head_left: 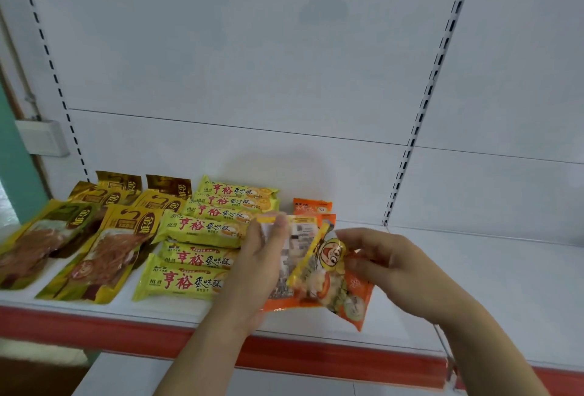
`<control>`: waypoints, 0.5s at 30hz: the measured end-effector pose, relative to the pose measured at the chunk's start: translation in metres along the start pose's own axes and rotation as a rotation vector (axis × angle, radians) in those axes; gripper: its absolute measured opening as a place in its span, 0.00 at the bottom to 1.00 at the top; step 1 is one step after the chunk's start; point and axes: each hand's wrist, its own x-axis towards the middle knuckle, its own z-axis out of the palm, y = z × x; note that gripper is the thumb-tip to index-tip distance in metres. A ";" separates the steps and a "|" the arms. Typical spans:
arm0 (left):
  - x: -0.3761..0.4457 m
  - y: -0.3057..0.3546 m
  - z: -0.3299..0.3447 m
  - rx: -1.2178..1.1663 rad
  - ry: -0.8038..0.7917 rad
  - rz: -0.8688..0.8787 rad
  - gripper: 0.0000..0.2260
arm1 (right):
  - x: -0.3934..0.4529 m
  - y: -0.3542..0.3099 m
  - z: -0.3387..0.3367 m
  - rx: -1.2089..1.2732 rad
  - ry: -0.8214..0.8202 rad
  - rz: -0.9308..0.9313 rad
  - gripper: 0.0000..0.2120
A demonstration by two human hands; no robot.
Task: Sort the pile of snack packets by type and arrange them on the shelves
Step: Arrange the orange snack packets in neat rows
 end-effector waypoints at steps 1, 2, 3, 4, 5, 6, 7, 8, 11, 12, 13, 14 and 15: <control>-0.002 0.003 0.003 0.035 -0.042 -0.007 0.06 | 0.003 -0.002 -0.001 -0.097 0.024 -0.015 0.18; -0.001 0.002 0.005 0.081 -0.073 0.000 0.13 | 0.006 -0.003 0.000 -0.155 0.076 -0.038 0.18; 0.000 -0.002 0.007 0.124 -0.082 0.009 0.19 | 0.008 -0.003 0.002 -0.159 0.144 -0.046 0.16; 0.000 -0.006 0.007 0.151 -0.060 0.019 0.22 | 0.009 -0.003 0.005 -0.099 0.231 -0.035 0.15; 0.001 -0.009 0.007 0.156 -0.032 0.023 0.21 | 0.010 -0.002 0.008 0.010 0.335 -0.013 0.13; 0.001 -0.011 0.007 0.156 -0.008 0.025 0.20 | 0.008 -0.001 0.012 0.120 0.439 0.015 0.12; 0.001 -0.013 0.007 0.158 0.008 0.029 0.19 | 0.007 0.000 0.017 0.205 0.530 0.031 0.13; 0.001 -0.016 0.007 0.169 0.015 0.032 0.18 | 0.005 0.001 0.022 0.269 0.602 0.037 0.15; -0.001 -0.021 0.008 0.161 0.059 0.031 0.15 | 0.003 0.005 0.035 0.403 0.743 0.032 0.24; -0.002 -0.023 0.009 0.147 0.100 0.025 0.14 | 0.002 0.006 0.037 0.407 0.766 0.032 0.25; -0.001 -0.023 0.009 0.122 0.149 0.019 0.14 | 0.001 0.007 0.040 0.405 0.763 0.034 0.25; 0.000 -0.023 0.009 0.092 0.205 0.015 0.15 | 0.000 0.008 0.042 0.411 0.729 0.039 0.26; 0.001 -0.023 0.009 0.071 0.251 0.020 0.16 | -0.001 0.010 0.046 0.429 0.669 0.050 0.28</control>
